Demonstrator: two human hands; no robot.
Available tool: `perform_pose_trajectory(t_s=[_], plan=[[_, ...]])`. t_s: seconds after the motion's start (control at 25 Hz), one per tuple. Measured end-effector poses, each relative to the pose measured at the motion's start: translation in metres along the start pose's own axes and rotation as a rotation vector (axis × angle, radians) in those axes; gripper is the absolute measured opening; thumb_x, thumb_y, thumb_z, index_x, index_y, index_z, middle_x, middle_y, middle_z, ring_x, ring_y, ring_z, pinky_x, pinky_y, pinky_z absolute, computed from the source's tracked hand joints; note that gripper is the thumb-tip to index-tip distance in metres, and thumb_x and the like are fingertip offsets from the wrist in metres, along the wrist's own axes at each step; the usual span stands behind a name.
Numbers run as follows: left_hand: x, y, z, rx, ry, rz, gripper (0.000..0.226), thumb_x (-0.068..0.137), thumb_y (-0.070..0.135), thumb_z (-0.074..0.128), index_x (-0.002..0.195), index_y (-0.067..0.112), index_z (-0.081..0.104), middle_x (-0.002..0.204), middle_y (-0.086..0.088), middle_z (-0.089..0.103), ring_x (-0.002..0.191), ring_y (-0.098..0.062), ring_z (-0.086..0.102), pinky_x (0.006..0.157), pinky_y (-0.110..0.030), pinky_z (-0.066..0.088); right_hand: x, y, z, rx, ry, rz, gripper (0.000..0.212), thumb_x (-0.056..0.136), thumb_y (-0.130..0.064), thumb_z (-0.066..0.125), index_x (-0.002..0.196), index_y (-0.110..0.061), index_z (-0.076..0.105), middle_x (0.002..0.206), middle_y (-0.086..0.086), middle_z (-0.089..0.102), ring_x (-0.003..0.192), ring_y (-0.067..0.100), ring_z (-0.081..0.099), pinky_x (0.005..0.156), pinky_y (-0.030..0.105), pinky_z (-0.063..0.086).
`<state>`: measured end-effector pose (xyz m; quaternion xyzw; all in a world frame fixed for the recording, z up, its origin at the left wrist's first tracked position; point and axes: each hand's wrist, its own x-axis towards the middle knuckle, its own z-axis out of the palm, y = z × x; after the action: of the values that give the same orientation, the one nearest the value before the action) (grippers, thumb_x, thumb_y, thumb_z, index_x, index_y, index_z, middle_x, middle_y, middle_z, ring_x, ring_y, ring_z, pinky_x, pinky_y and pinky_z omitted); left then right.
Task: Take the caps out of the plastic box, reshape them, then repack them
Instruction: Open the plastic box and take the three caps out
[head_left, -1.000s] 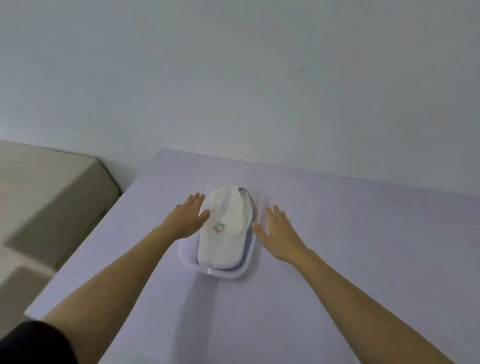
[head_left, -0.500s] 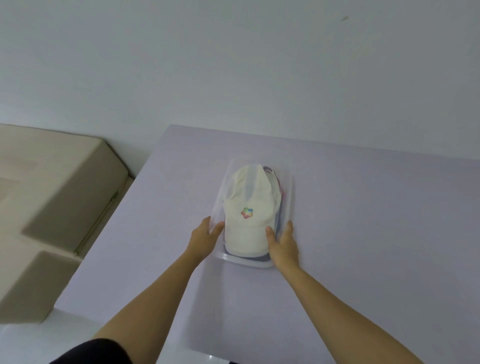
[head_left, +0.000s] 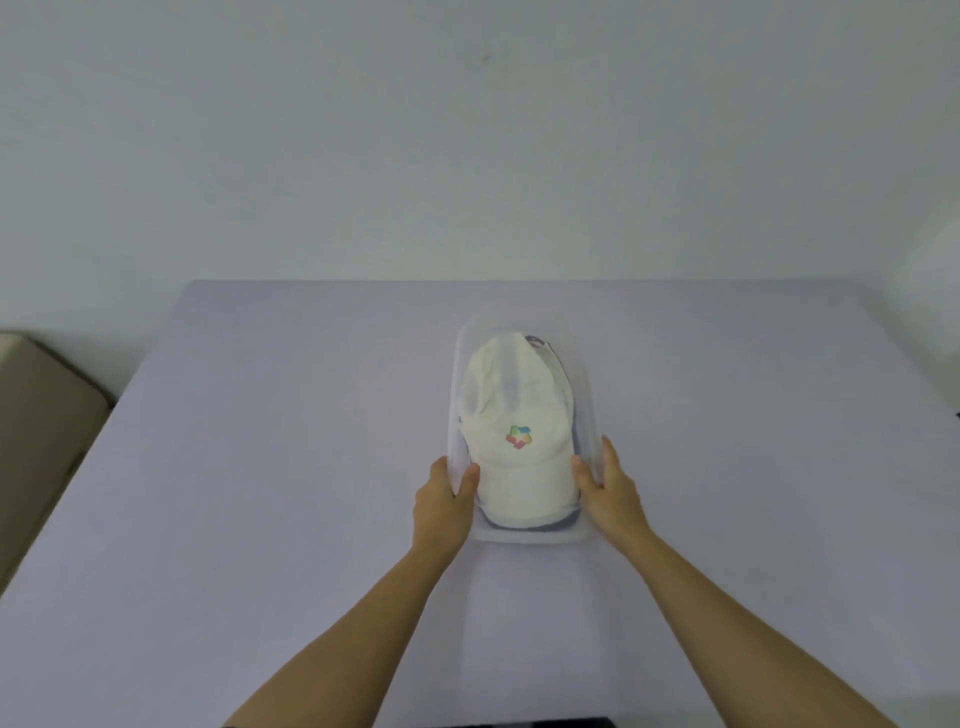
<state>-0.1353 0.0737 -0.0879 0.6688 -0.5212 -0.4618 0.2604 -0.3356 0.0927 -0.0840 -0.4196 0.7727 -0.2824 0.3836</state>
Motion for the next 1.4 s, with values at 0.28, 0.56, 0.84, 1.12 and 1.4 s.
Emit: perform_pose_trajectory(t_s=[0.28, 0.56, 0.84, 1.12, 1.4], plan=[[-0.029, 0.011, 0.046, 0.024, -0.008, -0.040, 0.044, 0.096, 0.040, 0.043, 0.126, 0.008, 0.046, 0.113, -0.005, 0.061, 0.095, -0.022, 0.056, 0.082, -0.032, 0.046, -0.009, 0.039, -0.040, 0.039, -0.063, 0.025, 0.068, 0.095, -0.041, 0.042, 0.149, -0.016, 0.010, 0.154, 0.009, 0.025, 0.140, 0.024, 0.029, 0.112, 0.032, 0.023], [-0.028, 0.014, 0.054, 0.035, -0.021, -0.127, 0.064, 0.093, 0.049, 0.045, 0.142, 0.009, 0.034, 0.136, -0.010, 0.052, 0.122, -0.030, 0.051, 0.104, -0.044, 0.042, 0.003, 0.044, -0.045, 0.071, -0.114, 0.009, 0.068, 0.095, -0.041, 0.042, 0.149, -0.016, 0.008, 0.155, 0.008, 0.022, 0.141, 0.024, 0.027, 0.113, 0.033, 0.022], [-0.040, 0.021, 0.071, 0.121, 0.254, -0.232, 0.047, 0.086, 0.036, 0.063, 0.113, 0.001, 0.047, 0.110, -0.011, 0.048, 0.094, -0.025, 0.047, 0.084, -0.033, 0.042, 0.000, 0.041, -0.036, 0.202, -0.041, 0.065, 0.074, 0.092, -0.046, 0.048, 0.149, -0.022, 0.007, 0.156, 0.003, 0.021, 0.140, 0.026, 0.029, 0.111, 0.036, 0.026], [-0.042, 0.031, 0.067, -0.115, 0.279, -0.433, 0.060, 0.077, 0.024, 0.074, 0.052, 0.016, 0.020, 0.052, 0.001, 0.019, 0.047, -0.015, 0.018, 0.047, -0.025, 0.017, 0.002, 0.044, -0.026, 0.193, 0.028, 0.106, 0.070, 0.093, -0.048, 0.043, 0.148, -0.015, 0.014, 0.152, 0.011, 0.029, 0.137, 0.030, 0.032, 0.110, 0.041, 0.029], [-0.047, 0.043, 0.062, -0.149, 0.203, -0.514, 0.052, 0.075, 0.025, 0.078, 0.059, 0.014, 0.030, 0.062, 0.002, 0.031, 0.053, -0.011, 0.031, 0.050, -0.023, 0.031, 0.003, 0.043, -0.025, 0.155, 0.041, 0.101, 0.068, 0.094, -0.048, 0.039, 0.148, -0.015, 0.014, 0.151, 0.012, 0.032, 0.136, 0.032, 0.035, 0.110, 0.043, 0.031]])
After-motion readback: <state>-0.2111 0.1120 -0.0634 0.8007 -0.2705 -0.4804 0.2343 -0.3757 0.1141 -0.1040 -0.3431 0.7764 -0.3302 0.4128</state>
